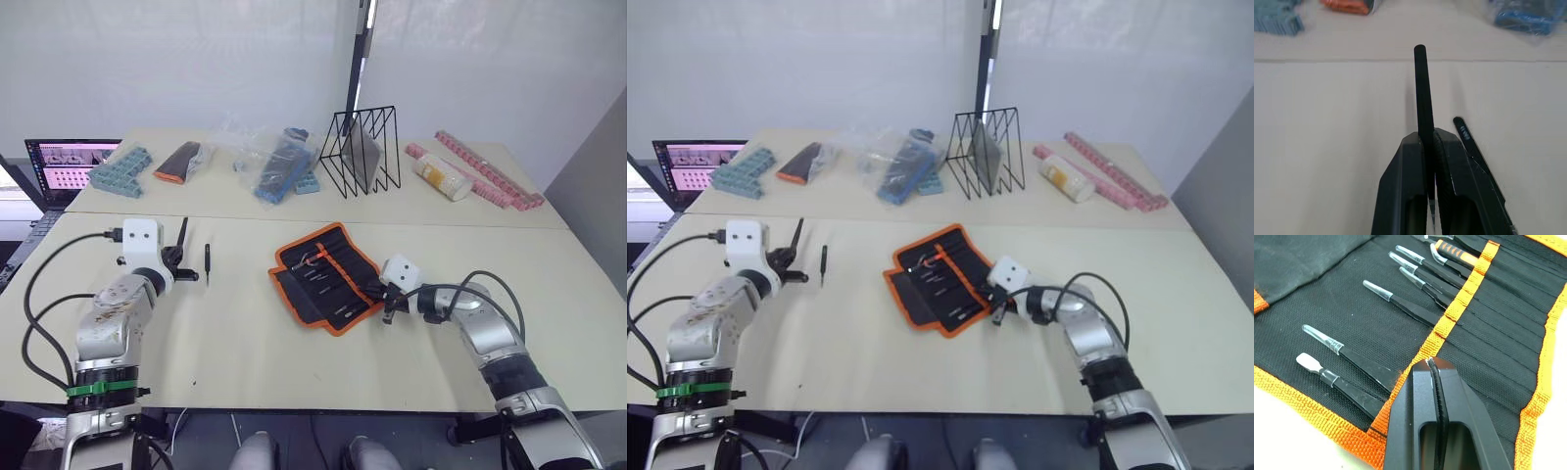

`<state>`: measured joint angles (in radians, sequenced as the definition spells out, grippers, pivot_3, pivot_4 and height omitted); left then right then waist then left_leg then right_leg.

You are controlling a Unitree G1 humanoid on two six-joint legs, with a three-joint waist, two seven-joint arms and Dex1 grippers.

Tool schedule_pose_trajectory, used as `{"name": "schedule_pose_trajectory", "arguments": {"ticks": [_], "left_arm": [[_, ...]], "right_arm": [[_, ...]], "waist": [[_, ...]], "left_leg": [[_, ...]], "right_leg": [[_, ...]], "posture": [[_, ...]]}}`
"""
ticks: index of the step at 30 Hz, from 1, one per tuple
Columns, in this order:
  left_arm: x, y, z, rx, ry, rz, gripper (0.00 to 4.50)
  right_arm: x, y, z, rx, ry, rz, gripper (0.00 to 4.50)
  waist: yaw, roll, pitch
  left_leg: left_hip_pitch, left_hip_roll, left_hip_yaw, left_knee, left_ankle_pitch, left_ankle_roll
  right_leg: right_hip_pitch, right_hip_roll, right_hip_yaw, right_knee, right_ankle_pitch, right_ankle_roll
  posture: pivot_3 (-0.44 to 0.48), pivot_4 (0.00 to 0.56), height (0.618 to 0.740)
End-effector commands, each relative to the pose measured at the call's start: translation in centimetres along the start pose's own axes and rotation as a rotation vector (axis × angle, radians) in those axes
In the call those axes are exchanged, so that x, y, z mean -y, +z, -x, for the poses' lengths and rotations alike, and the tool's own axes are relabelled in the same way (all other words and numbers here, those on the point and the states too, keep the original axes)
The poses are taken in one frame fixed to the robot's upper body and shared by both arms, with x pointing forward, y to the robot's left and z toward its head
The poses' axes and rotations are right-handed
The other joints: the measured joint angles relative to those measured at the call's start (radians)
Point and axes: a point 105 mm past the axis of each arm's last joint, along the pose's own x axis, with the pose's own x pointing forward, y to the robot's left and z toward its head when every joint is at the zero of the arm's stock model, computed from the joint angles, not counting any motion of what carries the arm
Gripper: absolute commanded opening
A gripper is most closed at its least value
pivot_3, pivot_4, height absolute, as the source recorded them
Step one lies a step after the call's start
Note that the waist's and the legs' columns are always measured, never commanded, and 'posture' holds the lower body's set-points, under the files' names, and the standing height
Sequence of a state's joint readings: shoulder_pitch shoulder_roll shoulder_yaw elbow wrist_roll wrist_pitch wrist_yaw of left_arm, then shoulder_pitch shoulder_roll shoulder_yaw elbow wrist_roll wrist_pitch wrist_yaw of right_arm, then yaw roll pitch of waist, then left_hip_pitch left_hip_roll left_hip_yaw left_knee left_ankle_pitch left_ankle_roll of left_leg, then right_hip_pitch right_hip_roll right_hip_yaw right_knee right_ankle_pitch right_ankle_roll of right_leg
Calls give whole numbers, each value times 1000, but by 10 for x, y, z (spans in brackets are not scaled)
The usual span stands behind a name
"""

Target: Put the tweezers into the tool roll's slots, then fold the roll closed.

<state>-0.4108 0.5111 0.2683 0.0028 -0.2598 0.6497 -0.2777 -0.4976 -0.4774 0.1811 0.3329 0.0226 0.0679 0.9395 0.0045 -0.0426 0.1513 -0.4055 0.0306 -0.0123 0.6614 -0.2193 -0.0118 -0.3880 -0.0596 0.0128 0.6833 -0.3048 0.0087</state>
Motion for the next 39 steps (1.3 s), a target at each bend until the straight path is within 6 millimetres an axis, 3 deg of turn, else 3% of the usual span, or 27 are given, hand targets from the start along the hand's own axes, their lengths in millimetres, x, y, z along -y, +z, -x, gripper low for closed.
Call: {"name": "schedule_pose_trajectory", "arguments": {"ticks": [1,7,12,17,29,39], "left_arm": [[28,21,6,58,-164,-70,41],[87,36,23,67,-540,-148,41],[118,45,30,54,-715,-197,41],[141,19,29,-128,-847,-285,41],[155,-2,53,-289,-950,-382,41],[157,0,58,-310,-918,-378,41]], "right_arm": [[-17,-19,-3,-56,44,-39,0],[-16,-17,5,-34,-6,-51,0],[-17,-13,9,-6,-52,-67,0],[-28,-26,8,-51,-40,-69,0],[-32,-37,9,-88,-49,-78,0],[-31,-35,4,-85,-35,-73,0]], "waist": [[0,0,0],[-2,1,1],[-3,1,1],[-8,2,2],[-15,2,2],[-16,2,2]], "left_leg": [[0,0,0,0,0,0],[-2,0,0,0,0,0],[-2,0,0,0,0,1],[-2,0,1,0,0,1],[-2,1,1,0,0,1],[-1,2,2,0,0,1]], "right_leg": [[0,0,0,0,0,0],[-1,1,0,0,0,0],[-1,1,0,-1,0,0],[-1,3,1,-2,0,1],[-1,5,2,-2,-1,1],[0,6,4,-2,-1,1]], "posture": [[0,150,685],[0,150,685],[0,150,685],[0,150,685],[0,150,685],[0,150,685]]}}
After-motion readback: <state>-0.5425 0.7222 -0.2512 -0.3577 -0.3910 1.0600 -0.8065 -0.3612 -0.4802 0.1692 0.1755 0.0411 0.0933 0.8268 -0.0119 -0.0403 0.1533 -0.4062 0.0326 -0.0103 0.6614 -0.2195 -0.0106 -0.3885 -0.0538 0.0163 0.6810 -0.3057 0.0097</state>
